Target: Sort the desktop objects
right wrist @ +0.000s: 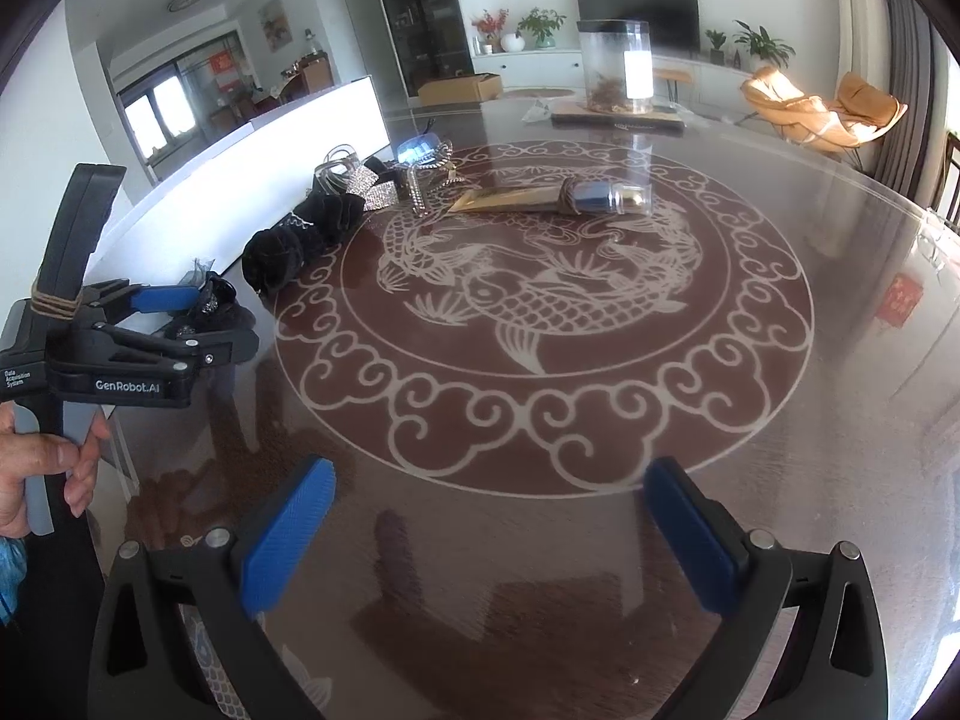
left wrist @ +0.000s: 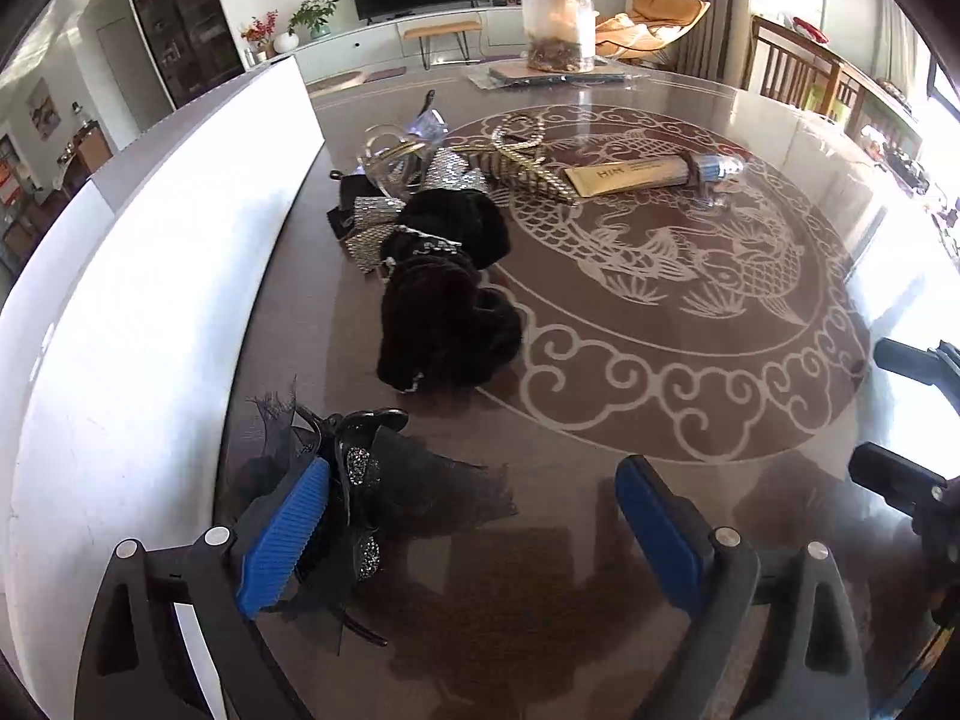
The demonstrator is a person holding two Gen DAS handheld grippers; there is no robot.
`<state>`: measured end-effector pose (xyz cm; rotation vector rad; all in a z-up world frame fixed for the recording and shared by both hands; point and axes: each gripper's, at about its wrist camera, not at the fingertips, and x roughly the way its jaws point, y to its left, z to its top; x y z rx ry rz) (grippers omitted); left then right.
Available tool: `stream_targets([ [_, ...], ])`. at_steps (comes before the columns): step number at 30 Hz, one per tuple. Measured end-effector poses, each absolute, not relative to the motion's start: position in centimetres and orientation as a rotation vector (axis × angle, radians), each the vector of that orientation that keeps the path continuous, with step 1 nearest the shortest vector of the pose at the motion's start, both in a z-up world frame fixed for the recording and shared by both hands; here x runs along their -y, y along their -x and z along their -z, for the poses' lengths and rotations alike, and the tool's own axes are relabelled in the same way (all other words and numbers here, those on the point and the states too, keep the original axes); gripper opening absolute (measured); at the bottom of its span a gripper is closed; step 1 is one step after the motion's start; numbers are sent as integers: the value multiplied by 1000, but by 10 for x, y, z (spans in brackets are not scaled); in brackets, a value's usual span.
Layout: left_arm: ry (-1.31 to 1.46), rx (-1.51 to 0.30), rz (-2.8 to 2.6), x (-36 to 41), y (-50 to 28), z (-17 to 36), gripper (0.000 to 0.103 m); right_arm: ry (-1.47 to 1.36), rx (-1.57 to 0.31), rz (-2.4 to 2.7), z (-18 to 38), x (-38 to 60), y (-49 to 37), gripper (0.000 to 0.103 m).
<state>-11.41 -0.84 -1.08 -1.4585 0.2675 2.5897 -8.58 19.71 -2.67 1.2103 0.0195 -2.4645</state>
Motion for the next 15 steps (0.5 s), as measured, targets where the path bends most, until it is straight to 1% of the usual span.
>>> stream_targets([
  [4,1301,-198,-2651,7,84,-22,97,-1209,-10,2463,27,-198,86,103],
  [7,1288,-165,-2625,21,85,-35,97,-1215,-12,2462,28,-198,86,103],
  [11,1384,-246,-2572,29,93,-13,97,-1216,-24,2462,28,-197,87,103],
  [15,1485,-285,-2577,32,103,15,97,-1216,-17,2468,29,-198,86,103],
])
